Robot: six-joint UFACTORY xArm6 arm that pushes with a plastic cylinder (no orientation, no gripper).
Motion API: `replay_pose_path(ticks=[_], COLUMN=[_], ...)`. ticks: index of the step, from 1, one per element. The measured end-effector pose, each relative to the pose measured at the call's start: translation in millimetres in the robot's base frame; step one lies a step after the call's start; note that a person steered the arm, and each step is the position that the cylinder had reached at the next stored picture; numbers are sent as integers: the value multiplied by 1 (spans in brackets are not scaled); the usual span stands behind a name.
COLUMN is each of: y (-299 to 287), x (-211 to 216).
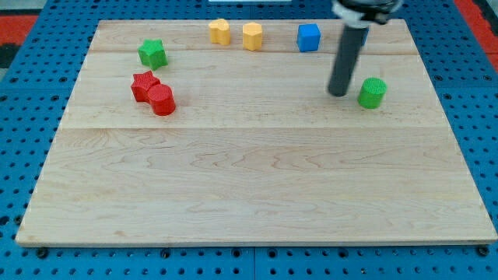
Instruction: Slide the red circle towards the right center
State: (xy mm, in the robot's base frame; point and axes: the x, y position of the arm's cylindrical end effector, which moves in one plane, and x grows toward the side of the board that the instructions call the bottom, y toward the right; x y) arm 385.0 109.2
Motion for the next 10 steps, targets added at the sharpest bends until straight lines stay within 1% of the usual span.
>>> replay_pose_path(ticks=[1,2,3,5,6,7,8,9,10], y=[-45,-148,-196,-194,-194,-223,-274,-330,-316], x=[66,89,89,88,122,132,118,73,16])
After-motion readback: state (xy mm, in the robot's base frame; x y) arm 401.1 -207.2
